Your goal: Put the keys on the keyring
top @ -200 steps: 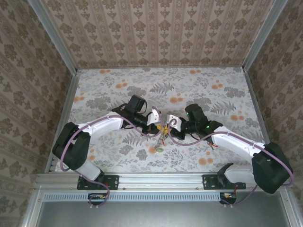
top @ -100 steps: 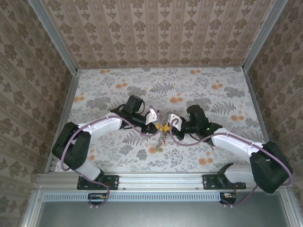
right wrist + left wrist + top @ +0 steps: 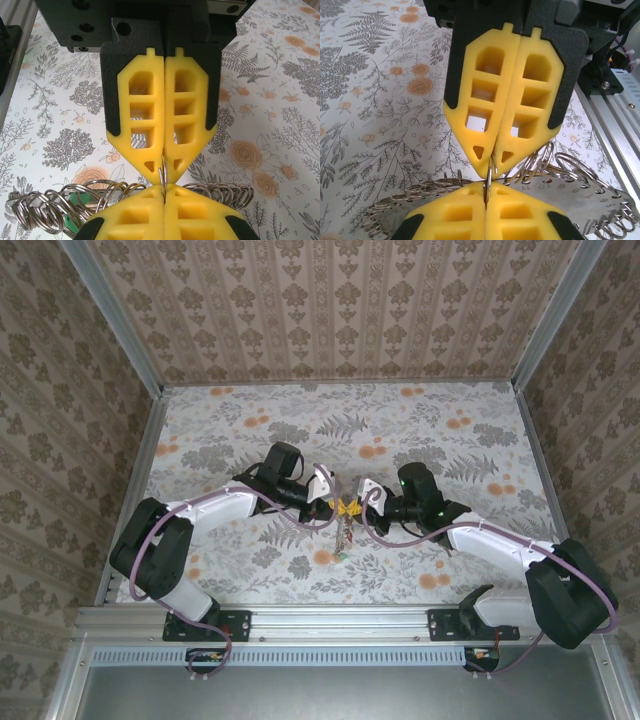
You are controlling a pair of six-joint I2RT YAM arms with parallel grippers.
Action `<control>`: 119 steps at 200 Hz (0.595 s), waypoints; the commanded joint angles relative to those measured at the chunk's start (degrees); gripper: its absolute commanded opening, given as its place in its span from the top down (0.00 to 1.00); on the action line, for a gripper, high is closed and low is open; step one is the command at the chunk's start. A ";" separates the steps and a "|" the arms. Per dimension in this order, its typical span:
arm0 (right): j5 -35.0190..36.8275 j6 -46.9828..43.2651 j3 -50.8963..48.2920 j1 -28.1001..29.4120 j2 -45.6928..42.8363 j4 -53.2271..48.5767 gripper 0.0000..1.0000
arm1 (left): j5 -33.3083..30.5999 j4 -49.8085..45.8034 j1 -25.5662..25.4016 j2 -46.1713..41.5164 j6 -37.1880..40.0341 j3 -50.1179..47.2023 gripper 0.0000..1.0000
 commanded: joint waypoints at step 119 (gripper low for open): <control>17.07 12.27 -3.60 -0.29 -12.88 -1.02 0.70 | -2.51 0.96 -0.06 -2.80 0.84 -0.92 1.00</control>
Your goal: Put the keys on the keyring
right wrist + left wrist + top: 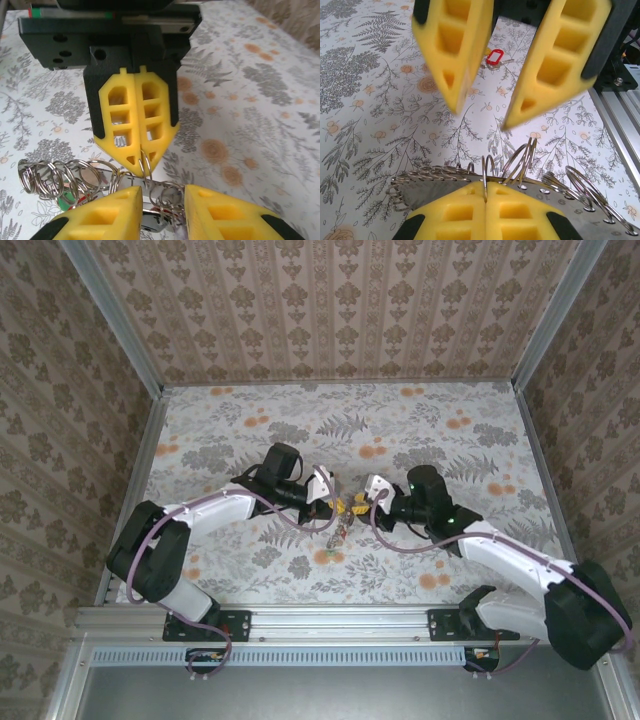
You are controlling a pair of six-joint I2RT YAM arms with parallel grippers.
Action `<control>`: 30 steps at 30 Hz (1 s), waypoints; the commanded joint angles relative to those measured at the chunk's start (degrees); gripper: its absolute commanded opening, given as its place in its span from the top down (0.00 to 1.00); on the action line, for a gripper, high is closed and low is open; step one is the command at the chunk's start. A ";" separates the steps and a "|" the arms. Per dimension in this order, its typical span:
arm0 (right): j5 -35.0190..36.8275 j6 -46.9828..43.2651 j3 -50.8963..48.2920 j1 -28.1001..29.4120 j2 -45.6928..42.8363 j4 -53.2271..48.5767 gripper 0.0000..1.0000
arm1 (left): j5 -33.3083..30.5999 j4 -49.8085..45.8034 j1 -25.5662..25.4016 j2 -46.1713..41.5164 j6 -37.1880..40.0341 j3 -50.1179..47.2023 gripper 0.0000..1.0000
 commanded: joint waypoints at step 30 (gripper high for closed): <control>42.90 76.54 2.97 -17.37 -6.06 -50.76 0.69 | -3.08 -5.96 -2.37 -2.09 4.55 3.30 1.00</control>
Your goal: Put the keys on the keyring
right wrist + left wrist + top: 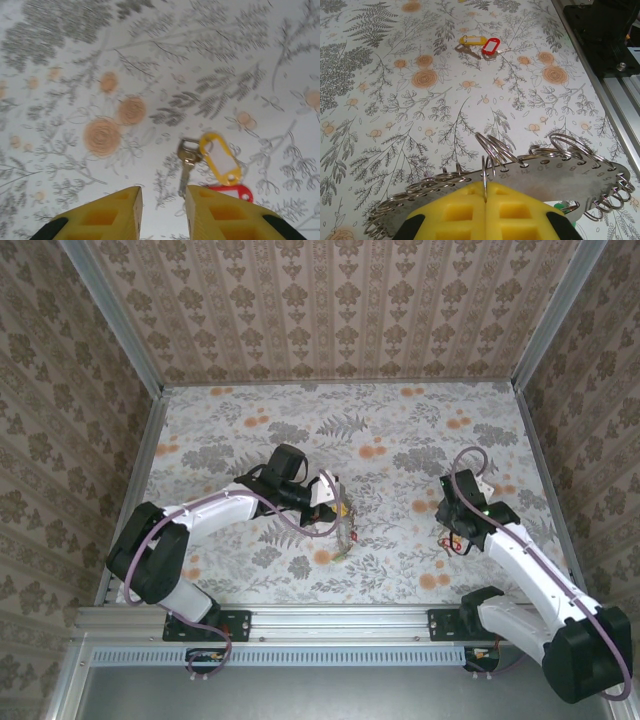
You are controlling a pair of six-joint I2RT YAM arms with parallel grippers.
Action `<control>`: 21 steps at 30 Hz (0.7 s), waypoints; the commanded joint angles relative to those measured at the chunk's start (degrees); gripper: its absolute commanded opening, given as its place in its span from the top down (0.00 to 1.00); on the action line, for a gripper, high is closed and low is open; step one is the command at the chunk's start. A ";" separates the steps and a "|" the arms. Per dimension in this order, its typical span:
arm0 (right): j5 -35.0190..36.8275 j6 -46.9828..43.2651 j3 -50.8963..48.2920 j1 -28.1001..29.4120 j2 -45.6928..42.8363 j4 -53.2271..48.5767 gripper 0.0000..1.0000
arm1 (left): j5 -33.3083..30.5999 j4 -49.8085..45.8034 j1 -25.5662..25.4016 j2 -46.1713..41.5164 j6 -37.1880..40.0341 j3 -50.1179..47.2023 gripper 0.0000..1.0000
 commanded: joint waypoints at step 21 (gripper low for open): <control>-11.58 -3.01 -0.19 -2.14 18.40 -0.21 0.66 | 1.44 -2.81 0.33 -1.77 2.09 2.01 1.00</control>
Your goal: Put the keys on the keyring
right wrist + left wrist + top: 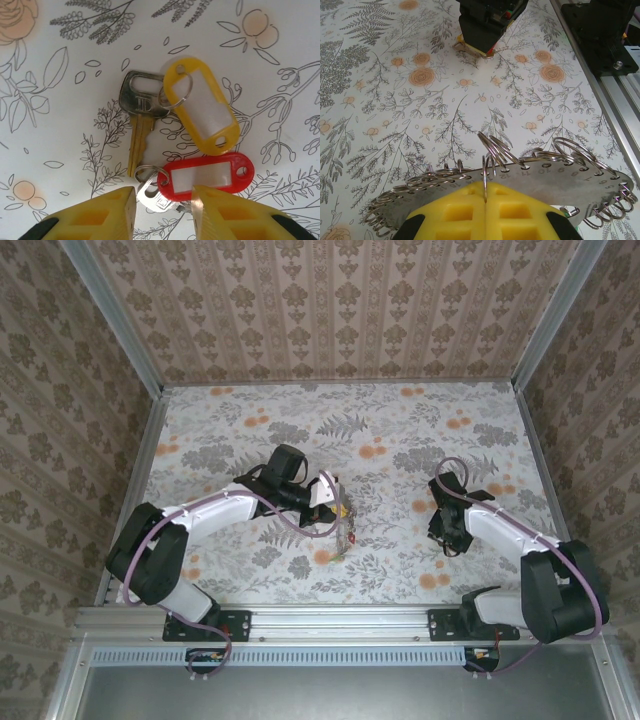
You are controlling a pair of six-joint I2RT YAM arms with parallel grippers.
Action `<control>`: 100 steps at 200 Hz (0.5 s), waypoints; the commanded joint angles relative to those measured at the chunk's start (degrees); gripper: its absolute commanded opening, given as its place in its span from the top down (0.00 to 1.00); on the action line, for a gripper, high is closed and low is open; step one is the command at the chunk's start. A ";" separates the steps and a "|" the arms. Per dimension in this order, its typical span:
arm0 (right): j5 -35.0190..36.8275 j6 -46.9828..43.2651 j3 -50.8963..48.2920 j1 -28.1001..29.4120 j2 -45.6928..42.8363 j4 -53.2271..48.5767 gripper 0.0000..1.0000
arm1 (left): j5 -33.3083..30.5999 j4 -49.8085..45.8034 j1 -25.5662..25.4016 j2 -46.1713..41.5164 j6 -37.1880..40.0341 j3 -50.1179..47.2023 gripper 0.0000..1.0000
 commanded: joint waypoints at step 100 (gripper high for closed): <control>-14.03 2.28 1.87 2.47 5.25 10.07 0.72 | 1.01 -2.59 0.35 -1.91 1.85 1.97 1.00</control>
